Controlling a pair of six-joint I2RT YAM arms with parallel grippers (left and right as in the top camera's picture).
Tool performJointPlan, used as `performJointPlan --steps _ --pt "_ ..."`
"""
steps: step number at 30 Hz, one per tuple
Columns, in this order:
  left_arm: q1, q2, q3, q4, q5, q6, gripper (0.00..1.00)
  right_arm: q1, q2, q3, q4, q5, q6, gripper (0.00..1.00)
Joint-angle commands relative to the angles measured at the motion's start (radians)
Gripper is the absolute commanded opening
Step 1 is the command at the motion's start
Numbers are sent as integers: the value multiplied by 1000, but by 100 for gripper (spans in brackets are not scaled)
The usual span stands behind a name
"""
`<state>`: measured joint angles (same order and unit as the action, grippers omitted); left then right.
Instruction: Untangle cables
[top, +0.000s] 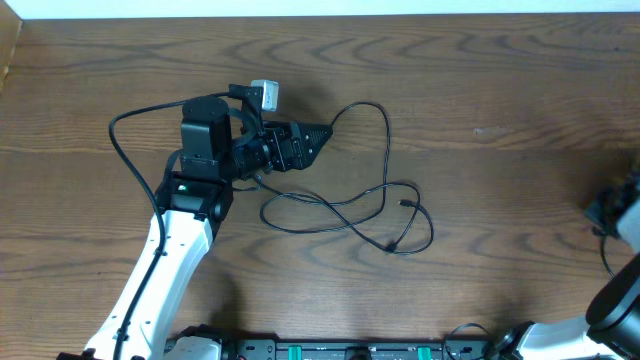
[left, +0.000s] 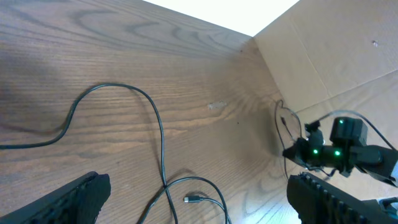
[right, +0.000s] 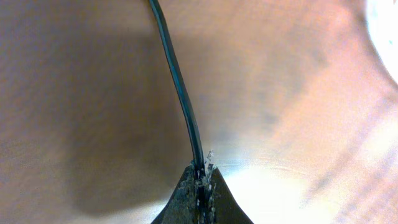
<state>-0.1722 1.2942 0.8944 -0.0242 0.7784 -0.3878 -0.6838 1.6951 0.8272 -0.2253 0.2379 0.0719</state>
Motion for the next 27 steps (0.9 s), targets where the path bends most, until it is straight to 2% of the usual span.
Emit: performJointPlan --steps 1,5,10,11,12,14,15,16,23,27 --pt "-3 0 11 2 -6 14 96 -61 7 -5 1 10 89 1" --pt "-3 0 11 2 -6 14 96 -119 7 -5 -5 -3 153 1" --pt "-3 0 11 1 -6 13 96 -149 7 -5 3 -135 152 4" --pt "-3 0 11 2 -6 14 96 -148 7 -5 3 -146 153 12" --pt "-3 0 11 2 -6 14 96 -148 7 -5 2 -161 153 25" --pt "-3 0 11 2 -6 13 96 -146 7 -5 -2 -219 152 65" --pt "-3 0 11 2 -6 14 96 -146 7 -5 -4 -263 152 94" --pt "-3 0 11 1 -6 13 96 -146 7 -5 -7 -295 152 99" --pt "-3 0 11 2 -6 14 96 -146 -20 -2 -41 -361 121 99" --pt "-3 0 11 2 -6 14 96 -146 -161 7 -93 -361 122 99"
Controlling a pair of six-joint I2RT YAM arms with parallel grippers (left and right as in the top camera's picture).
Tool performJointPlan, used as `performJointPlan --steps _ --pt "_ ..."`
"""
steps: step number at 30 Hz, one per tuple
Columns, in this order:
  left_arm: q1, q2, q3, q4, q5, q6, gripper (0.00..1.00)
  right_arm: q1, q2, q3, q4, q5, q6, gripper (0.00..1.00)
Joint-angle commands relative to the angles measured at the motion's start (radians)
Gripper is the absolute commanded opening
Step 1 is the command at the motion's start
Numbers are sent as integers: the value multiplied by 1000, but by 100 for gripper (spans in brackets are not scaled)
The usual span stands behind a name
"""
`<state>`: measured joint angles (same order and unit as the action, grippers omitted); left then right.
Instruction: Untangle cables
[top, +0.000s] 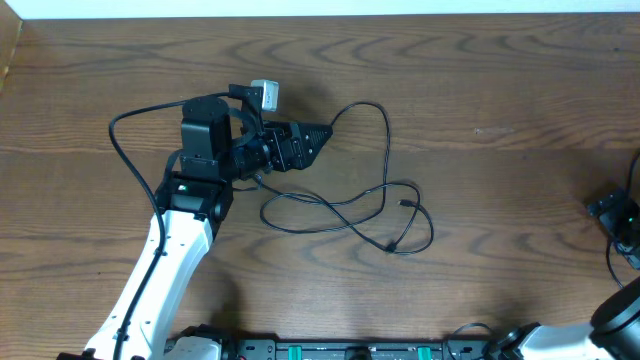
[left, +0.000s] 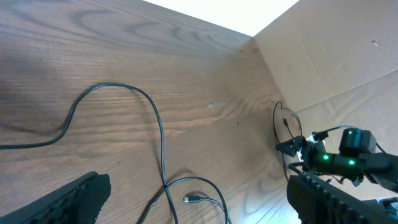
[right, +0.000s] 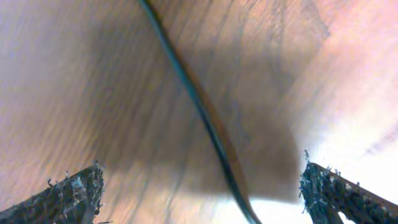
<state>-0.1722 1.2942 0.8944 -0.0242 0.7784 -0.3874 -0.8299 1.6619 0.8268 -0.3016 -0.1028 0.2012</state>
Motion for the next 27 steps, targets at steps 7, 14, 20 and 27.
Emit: performJointPlan --steps 7,14,20,27 --pt "-3 0 11 2 -6 13 96 5 -425 9 -72 -167 -8 99" --pt "-3 0 11 2 -6 13 96 117 -593 9 -193 -301 -8 99" --pt "-3 0 11 2 -6 13 96 292 -595 9 -266 -301 -8 99" --pt "-3 0 11 2 -6 13 96 505 -548 9 -297 -300 -62 99"
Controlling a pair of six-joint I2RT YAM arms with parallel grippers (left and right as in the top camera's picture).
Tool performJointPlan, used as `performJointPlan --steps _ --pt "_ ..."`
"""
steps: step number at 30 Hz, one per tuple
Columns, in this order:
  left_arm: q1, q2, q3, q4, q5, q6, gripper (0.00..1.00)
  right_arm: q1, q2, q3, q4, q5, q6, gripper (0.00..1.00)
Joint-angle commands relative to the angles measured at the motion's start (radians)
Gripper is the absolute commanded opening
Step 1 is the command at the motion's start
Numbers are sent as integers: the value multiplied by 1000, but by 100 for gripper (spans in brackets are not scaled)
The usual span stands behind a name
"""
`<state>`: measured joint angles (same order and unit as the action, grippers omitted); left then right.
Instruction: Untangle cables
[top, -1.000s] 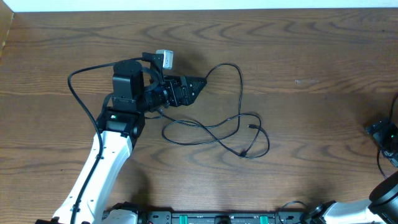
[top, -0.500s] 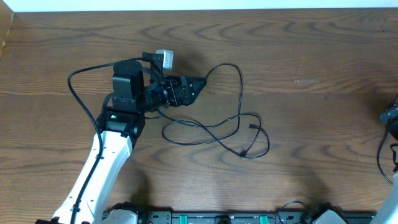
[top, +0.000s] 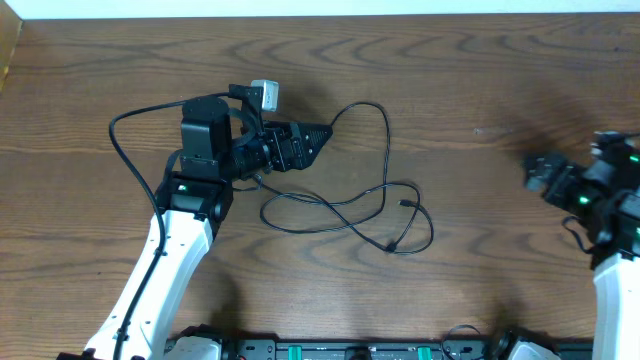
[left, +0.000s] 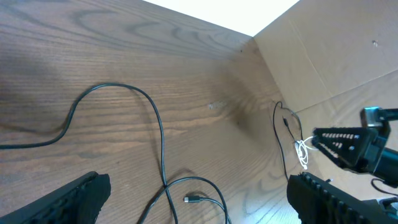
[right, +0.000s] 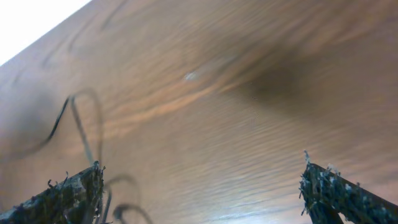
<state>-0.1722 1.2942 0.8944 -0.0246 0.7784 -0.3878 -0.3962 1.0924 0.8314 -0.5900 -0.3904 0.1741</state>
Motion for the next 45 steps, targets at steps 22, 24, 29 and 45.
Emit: performJointPlan --steps 22,24,29,45 --pt "-3 0 11 2 -6 14 96 695 453 4 306 -5 -443 93" --pt "-3 0 11 2 -6 13 96 750 491 4 343 -5 -489 93" --pt "-3 0 11 2 -6 13 96 875 563 4 405 -5 -559 98" --pt "-3 0 11 2 -6 14 96 1051 623 4 470 -1 -640 99"
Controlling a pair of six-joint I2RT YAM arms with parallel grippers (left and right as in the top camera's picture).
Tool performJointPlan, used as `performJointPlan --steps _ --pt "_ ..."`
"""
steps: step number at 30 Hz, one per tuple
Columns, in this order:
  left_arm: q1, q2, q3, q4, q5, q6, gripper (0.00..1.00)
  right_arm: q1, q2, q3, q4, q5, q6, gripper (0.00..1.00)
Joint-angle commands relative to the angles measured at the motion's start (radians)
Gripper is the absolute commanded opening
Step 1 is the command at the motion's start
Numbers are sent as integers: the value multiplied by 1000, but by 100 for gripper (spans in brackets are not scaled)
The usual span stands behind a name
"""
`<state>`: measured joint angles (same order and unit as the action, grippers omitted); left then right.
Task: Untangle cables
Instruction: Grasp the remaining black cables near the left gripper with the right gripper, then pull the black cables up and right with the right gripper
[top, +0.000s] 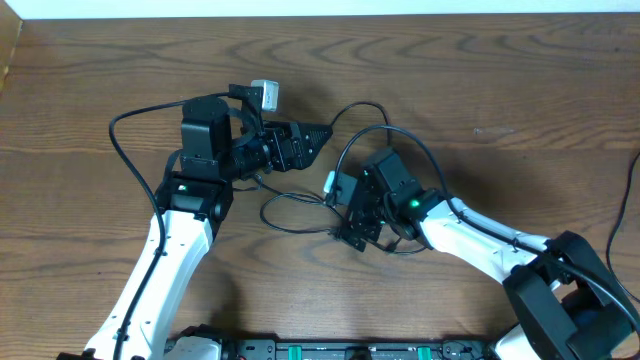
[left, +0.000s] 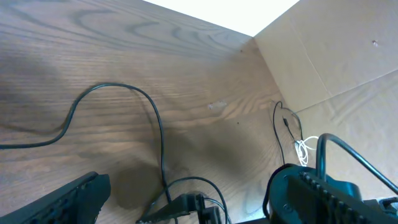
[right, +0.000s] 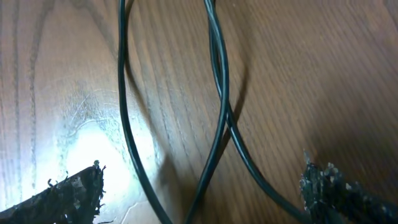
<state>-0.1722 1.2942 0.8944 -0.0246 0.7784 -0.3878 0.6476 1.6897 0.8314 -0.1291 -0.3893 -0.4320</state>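
Observation:
A thin black cable (top: 300, 222) lies in tangled loops at the table's middle; one loop (left: 155, 124) shows in the left wrist view. My right gripper (top: 348, 218) hangs open low over the tangle. In its wrist view the crossing cable strands (right: 217, 93) run between its spread fingers, with nothing gripped by the right gripper (right: 202, 183). My left gripper (top: 318, 132) hovers open beside the tangle's upper left loop. Its fingers stand wide apart at the bottom corners of the left wrist view, around the left gripper's middle (left: 199, 183).
Another black cable (top: 637, 190) lies at the table's right edge, seen with a white tie (left: 303, 151) in the left wrist view. A cardboard wall (left: 336, 56) stands behind it. The left arm's body (top: 205, 150) sits left of the tangle.
My right arm has moved from near the table's right edge to the middle and now hangs open over the tangled cable. The left arm has not moved.
My right gripper was shut on a black cable at the far right edge. Then it stood open there with that cable loose below it. After that it was further in from the edge, and now it is over the tangle. The left gripper stayed open in place.

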Motion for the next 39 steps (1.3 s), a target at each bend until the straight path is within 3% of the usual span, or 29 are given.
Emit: performJointPlan --steps 1,28,33,36,39 --pt "-3 0 11 2 -6 13 96 8 34 4 18 -2 -34 99" --pt "-3 0 11 2 -6 14 96 7 180 4 71 91 -55 97" --pt "-3 0 11 2 -6 13 96 7 232 4 72 91 -55 81" --pt "-3 0 11 2 -6 13 96 9 241 4 69 92 -35 55" --pt "-3 0 11 2 -6 14 96 7 241 4 68 92 -32 37"
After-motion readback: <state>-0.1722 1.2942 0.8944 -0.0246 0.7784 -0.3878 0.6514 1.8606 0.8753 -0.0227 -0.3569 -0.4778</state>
